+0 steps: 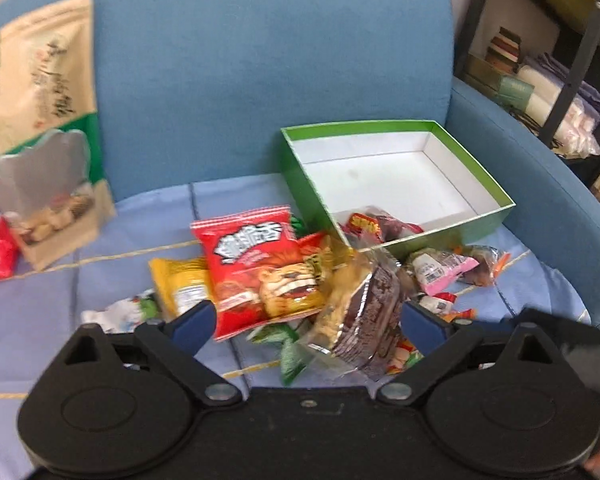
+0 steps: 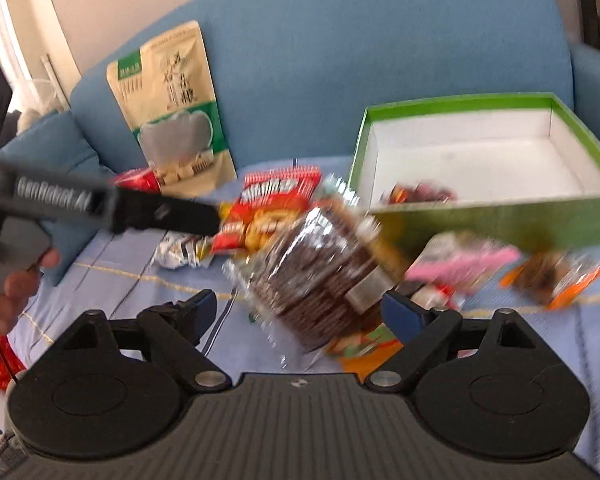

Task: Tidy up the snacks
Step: 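Grasp the brown-wrapped bread bag with the left gripper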

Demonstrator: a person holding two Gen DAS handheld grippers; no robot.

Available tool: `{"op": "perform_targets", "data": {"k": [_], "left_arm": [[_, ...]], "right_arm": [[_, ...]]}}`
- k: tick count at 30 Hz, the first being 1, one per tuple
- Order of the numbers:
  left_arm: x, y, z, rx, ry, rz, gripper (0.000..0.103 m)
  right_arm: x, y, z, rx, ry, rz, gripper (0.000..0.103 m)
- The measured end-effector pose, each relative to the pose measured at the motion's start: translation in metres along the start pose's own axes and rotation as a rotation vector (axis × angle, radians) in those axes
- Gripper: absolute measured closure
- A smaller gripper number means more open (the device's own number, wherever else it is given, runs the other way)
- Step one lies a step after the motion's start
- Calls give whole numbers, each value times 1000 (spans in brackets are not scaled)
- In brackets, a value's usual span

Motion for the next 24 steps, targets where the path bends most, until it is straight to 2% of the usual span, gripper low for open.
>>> {"op": "perform_targets", "data": {"k": [6, 8, 10, 11, 12, 13, 15, 17, 19, 20, 22, 24], "left_arm": [[46, 9, -2, 20, -44, 35, 1], [54, 9, -2, 6, -51, 45, 5], [59, 8, 0, 1, -57, 50, 12], [62, 7, 2, -3, -63, 54, 20], [64, 8, 4, -7, -69, 61, 38], [66, 9, 8, -15, -80, 81, 45], [67, 13, 15, -44, -97, 136, 51], [64, 20, 22, -53, -101, 161, 53], [58, 34, 31, -41, -104, 231, 53], [53, 39, 33, -28, -90, 240, 52], [46, 43, 35, -3, -69, 230, 47], [45, 40, 36, -15, -59, 199, 33]], "right_arm": [[11, -15, 5, -20, 19, -1, 0], [22, -13, 5, -15, 15, 24, 0], [33, -9, 7, -9, 18, 64, 0], [38, -6, 9, -7, 18, 81, 0], [41, -3, 12, -2, 10, 98, 0], [42, -2, 14, -7, 6, 106, 0], [39, 2, 19, -22, 6, 101, 0], [32, 7, 24, -27, 4, 103, 0], [27, 13, 28, -17, 14, 109, 0], [23, 15, 29, -4, 24, 93, 0], [18, 15, 32, 15, 40, 72, 0], [18, 15, 32, 16, 62, 77, 0]]}}
Point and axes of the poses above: each gripper's, at about its wrist camera, not at the fingertips, and x roughly the way its jaws point, y to its right, z to its underside, the point moved 10 cm from there along x, roughly the way its jaws point, and after that the axes turned 4 degrees about z, right-handed, at the moved point
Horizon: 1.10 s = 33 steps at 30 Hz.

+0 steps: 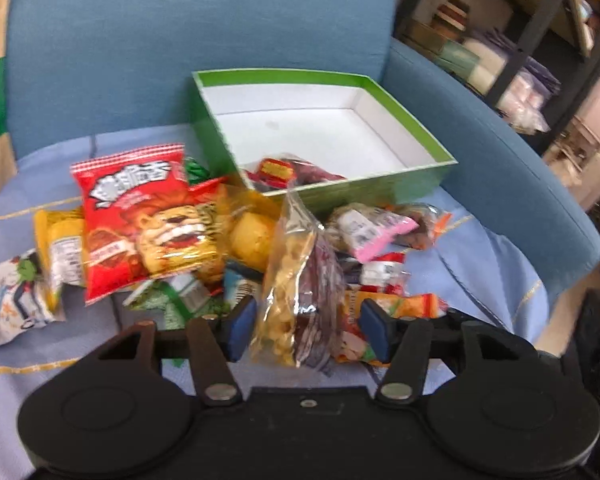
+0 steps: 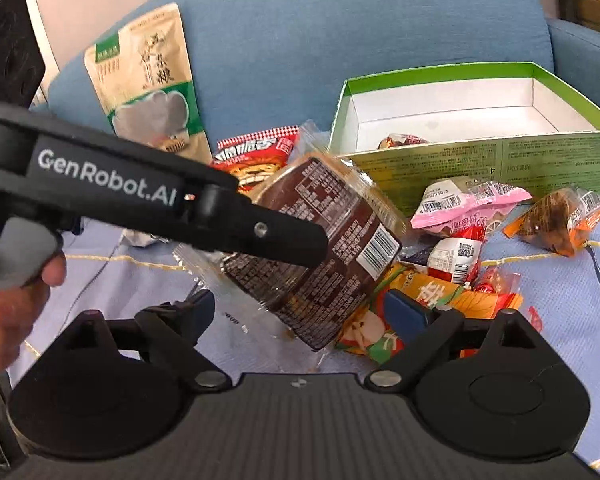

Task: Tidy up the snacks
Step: 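Grasp the brown-wrapped bread bag with the left gripper, then carry the bread bag into the green box and release it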

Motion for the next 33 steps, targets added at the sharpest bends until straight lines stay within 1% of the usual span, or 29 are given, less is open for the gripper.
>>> {"op": "perform_targets", "data": {"k": [3, 6, 8, 10, 11, 14, 16, 17, 18, 19, 20, 21, 23, 24, 25, 26, 28, 31, 33], "left_arm": [[6, -9, -3, -31, -4, -28, 32], [12, -16, -9, -61, -2, -30, 32], [17, -23, -11, -65, -11, -41, 32], [22, -29, -7, -69, -25, -52, 31], [23, -31, -4, -79, -25, -43, 27], [23, -34, 0, -106, -7, -30, 25], [23, -34, 1, -109, -9, -24, 26], [23, -33, 2, -108, -15, -25, 28], [22, -33, 4, -106, -18, -25, 35], [21, -33, 5, -103, -13, -23, 36], [20, -33, 6, -105, -9, -22, 42], [18, -33, 7, -116, -6, -19, 51], [15, -32, 9, -145, -1, -8, 59], [14, -31, 9, -151, 4, -6, 68], [11, -29, 9, -150, 13, -10, 73], [8, -26, 8, -145, 25, -12, 78], [2, -21, 4, -146, 47, -4, 80], [-7, -16, -5, -136, 75, -2, 80], [-13, -11, -15, -140, 99, 8, 80]], "right_arm": [[6, -4, 2, -13, -2, 56, 0], [11, -11, 2, -96, 34, 115, 0], [18, -10, 6, -150, 31, 162, 0], [22, -9, 10, -195, 27, 191, 0], [22, -9, 11, -212, 37, 199, 0], [24, -9, 14, -224, 46, 188, 0], [18, -10, 15, -186, 44, 128, 0], [13, -7, 13, -145, 56, 94, 0], [7, -3, 11, -101, 64, 61, 0], [3, 0, 11, -71, 59, 32, 0], [-2, 4, 12, -48, 59, 16, 0], [-6, 7, 13, -43, 60, 8, 0], [-15, 10, 14, -51, 65, 7, 0], [-19, 11, 13, -57, 69, 6, 0], [-25, 11, 12, -65, 76, 6, 5], [-30, 10, 10, -72, 85, 8, 7], [-41, 10, 6, -74, 103, 11, 9], [-45, 15, -7, -59, 122, -2, 9], [-48, 13, -17, -76, 150, 7, 9]]}}
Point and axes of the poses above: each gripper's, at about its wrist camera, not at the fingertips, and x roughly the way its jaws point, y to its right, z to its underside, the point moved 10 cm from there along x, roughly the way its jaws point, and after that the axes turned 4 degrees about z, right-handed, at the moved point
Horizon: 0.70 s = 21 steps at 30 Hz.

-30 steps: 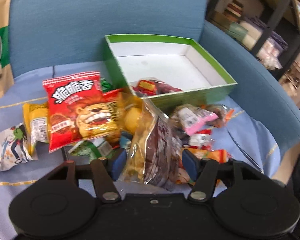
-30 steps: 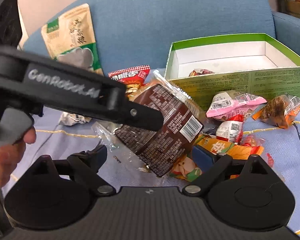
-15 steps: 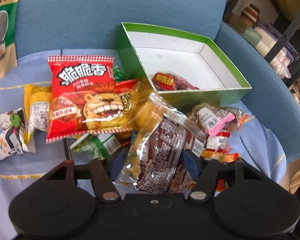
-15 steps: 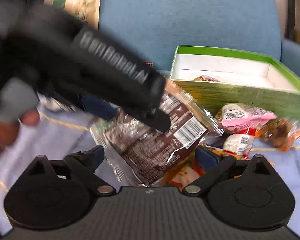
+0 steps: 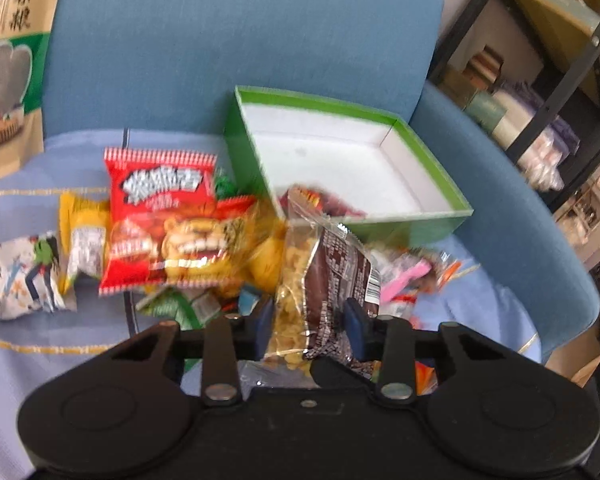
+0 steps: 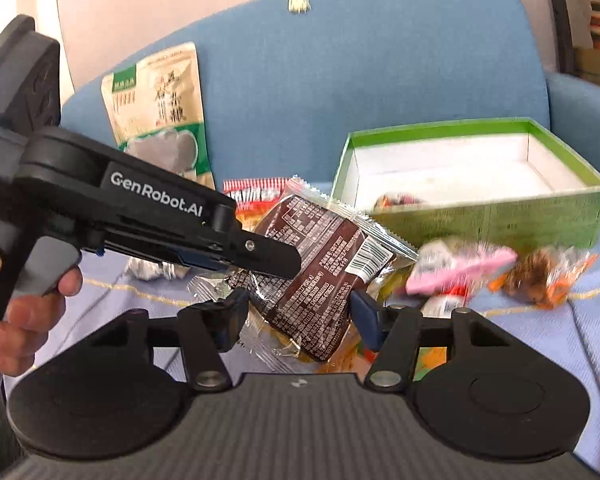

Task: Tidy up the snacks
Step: 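Carry the bread bag into the green box and release it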

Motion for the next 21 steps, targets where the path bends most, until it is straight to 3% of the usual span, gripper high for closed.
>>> {"op": "perform_targets", "data": {"k": [9, 14, 19, 20, 21], "left_arm": [[-2, 34, -68, 28, 120, 51, 80], [33, 42, -92, 47, 105, 61, 80], [65, 40, -95, 54, 75, 52, 80], [71, 39, -96, 55, 69, 47, 78], [77, 36, -95, 60, 61, 34, 62]], "right_arm": [[6, 29, -63, 2, 122, 21, 9], [28, 63, -73, 48, 112, 41, 9], [50, 86, -64, 89, 76, 61, 8], [55, 88, -63, 93, 66, 67, 8], [59, 91, -60, 97, 60, 76, 4]]}}
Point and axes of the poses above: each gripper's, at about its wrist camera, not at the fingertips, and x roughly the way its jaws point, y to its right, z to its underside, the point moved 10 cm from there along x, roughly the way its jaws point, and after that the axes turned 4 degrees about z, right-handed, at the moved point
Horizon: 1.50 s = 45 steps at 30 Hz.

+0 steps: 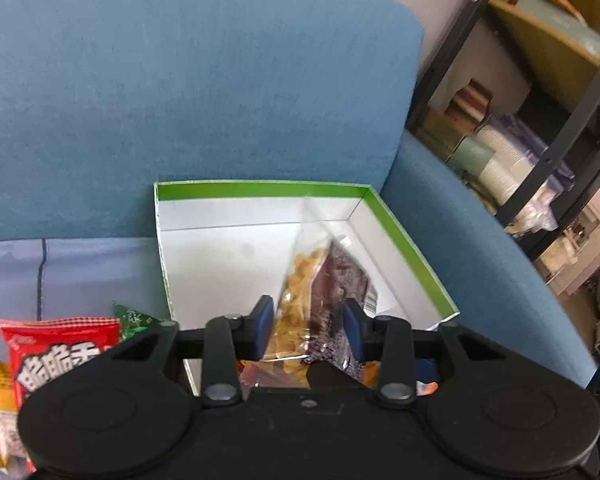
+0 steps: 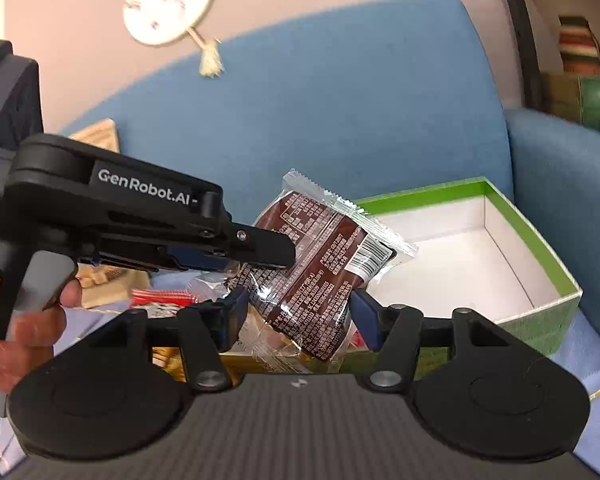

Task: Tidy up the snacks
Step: 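Carry the bread bag into the green box and release it, then grasp the orange-and-green snack pack with the left gripper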

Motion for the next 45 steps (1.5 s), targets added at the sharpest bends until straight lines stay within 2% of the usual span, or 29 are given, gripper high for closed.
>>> {"op": "perform_targets", "data": {"k": [1, 2, 3, 5, 9, 16, 20, 24, 27, 30, 37, 40, 45], "left_arm": [[4, -4, 1, 4, -7, -23, 51], [8, -8, 2, 7, -14, -50, 13], [10, -13, 3, 6, -14, -88, 0], [6, -21, 2, 8, 11, -165, 0], [-10, -27, 4, 66, 30, -213, 0], [-65, -23, 13, 118, 93, -193, 0], [-102, -32, 23, 77, 132, -220, 0], [-129, -43, 51, 141, 141, -309, 0], [-137, -48, 79, 133, 111, -289, 0], [-135, -54, 108, 58, 69, -251, 0], [-130, -57, 137, -59, 27, -211, 0], [-129, -56, 139, -67, 14, -206, 0], [-124, -54, 143, -69, -7, -192, 0]], "right_arm": [[4, 3, 3, -2, -5, 22, 1], [8, 6, 5, -11, -14, 51, 0], [10, 8, 7, -21, -14, 82, 0], [8, 10, 8, -43, -2, 113, 0], [-2, 7, 7, -70, -14, 106, 0], [-46, -11, -6, -60, 40, 65, 0], [-69, -27, 11, -84, 31, 22, 0], [-81, -36, 41, -108, -13, 18, 0], [-82, -32, 65, -94, -70, 38, 0], [-77, -27, 81, -100, -113, 71, 0], [-52, -29, 90, -294, -148, 136, 0], [-49, -40, 100, -273, -191, 71, 0], [-68, -80, 117, -297, -226, -130, 0]]}}
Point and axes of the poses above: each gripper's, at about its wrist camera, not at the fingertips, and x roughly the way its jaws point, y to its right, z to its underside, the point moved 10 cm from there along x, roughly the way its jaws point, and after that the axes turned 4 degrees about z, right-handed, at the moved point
